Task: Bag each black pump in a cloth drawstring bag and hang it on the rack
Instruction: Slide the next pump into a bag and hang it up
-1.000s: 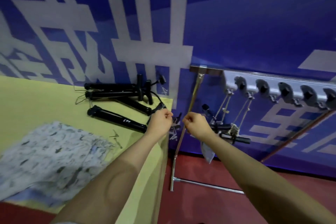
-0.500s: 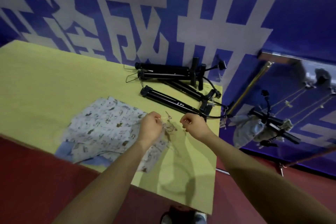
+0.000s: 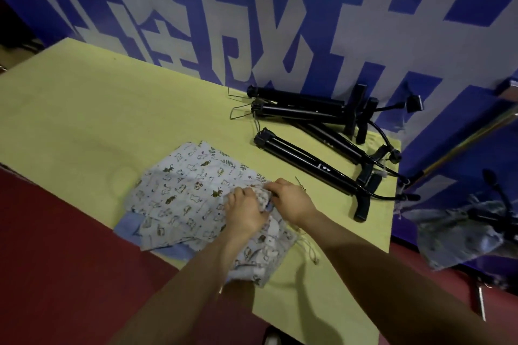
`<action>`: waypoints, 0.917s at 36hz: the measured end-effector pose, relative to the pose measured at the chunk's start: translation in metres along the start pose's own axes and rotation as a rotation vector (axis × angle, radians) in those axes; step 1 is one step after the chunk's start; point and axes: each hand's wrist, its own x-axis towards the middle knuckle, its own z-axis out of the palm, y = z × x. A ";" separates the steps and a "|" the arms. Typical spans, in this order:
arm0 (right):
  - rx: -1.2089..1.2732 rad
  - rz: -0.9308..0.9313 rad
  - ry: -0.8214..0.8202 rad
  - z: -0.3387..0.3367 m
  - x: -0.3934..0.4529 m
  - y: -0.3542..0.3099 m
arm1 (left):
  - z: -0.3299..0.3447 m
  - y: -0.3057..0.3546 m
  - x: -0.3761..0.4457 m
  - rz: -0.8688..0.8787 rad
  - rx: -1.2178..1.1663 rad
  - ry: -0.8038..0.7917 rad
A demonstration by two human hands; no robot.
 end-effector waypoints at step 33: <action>0.119 -0.088 0.339 -0.080 -0.013 0.029 | -0.093 0.042 -0.016 0.344 0.315 0.137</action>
